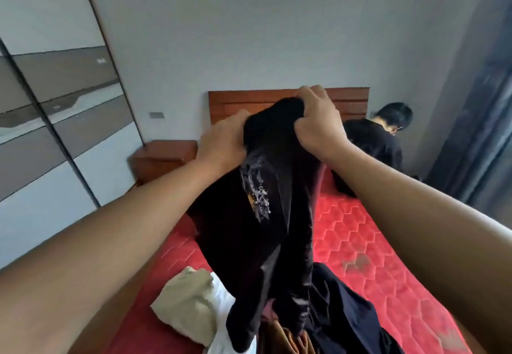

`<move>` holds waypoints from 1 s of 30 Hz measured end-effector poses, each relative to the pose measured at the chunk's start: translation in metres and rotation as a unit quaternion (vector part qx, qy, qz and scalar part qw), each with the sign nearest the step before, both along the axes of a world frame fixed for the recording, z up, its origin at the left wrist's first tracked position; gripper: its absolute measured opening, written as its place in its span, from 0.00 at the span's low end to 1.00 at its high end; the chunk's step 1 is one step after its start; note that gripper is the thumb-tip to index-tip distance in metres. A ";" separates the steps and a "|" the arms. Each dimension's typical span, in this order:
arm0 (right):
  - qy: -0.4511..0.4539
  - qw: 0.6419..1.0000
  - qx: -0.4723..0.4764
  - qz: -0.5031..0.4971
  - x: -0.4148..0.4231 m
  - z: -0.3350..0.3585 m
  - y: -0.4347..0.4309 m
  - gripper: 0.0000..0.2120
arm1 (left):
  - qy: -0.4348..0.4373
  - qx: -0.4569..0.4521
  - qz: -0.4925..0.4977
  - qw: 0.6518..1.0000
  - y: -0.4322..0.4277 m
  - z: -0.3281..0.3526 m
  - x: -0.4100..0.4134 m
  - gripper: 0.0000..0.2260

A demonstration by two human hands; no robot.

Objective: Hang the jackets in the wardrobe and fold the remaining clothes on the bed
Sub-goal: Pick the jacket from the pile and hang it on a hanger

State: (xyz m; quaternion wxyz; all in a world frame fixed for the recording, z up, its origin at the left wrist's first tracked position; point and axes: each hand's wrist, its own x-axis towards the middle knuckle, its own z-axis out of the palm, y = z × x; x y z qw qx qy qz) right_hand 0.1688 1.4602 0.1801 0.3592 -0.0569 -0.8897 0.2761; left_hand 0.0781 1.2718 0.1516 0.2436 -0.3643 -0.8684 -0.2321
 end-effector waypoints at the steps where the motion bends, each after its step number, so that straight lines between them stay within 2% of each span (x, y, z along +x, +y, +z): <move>1: -0.003 1.000 0.011 0.015 -0.004 0.003 -0.009 0.20 | -0.004 0.001 0.017 1.000 -0.016 -0.013 -0.001 0.10; 3: -0.008 1.000 0.008 0.026 -0.012 0.003 -0.023 0.20 | -0.048 0.014 0.071 0.996 -0.050 -0.041 -0.003 0.10; 6: -0.022 0.998 0.031 0.040 -0.022 -0.005 -0.039 0.23 | -0.132 0.037 0.170 0.976 -0.095 -0.071 -0.004 0.16; 9: -0.040 0.996 0.050 0.062 -0.034 -0.011 -0.060 0.24 | -0.179 0.014 0.204 0.962 -0.121 -0.082 0.001 0.21; 12: -0.049 0.989 0.103 0.094 -0.047 -0.016 -0.083 0.23 | -0.240 0.019 0.212 0.947 -0.148 -0.096 0.012 0.15; 15: -0.060 0.972 0.203 0.105 -0.056 -0.022 -0.105 0.19 | -0.203 0.036 0.266 0.942 -0.190 -0.096 0.019 0.07; 19: -0.071 0.948 0.291 0.104 -0.071 -0.020 -0.144 0.17 | -0.126 0.042 0.332 0.934 -0.254 -0.058 0.020 0.07; 23: -0.062 0.927 0.361 0.085 -0.083 -0.010 -0.200 0.18 | -0.015 0.006 0.370 0.929 -0.323 -0.003 0.019 0.04; 27: -0.034 0.931 0.352 0.095 -0.096 0.008 -0.279 0.15 | 0.084 -0.070 0.383 0.917 -0.409 0.010 0.029 0.11; 30: 0.000 0.935 0.333 0.120 -0.108 0.022 -0.359 0.13 | 0.024 -0.111 0.398 0.910 -0.479 -0.027 0.043 0.19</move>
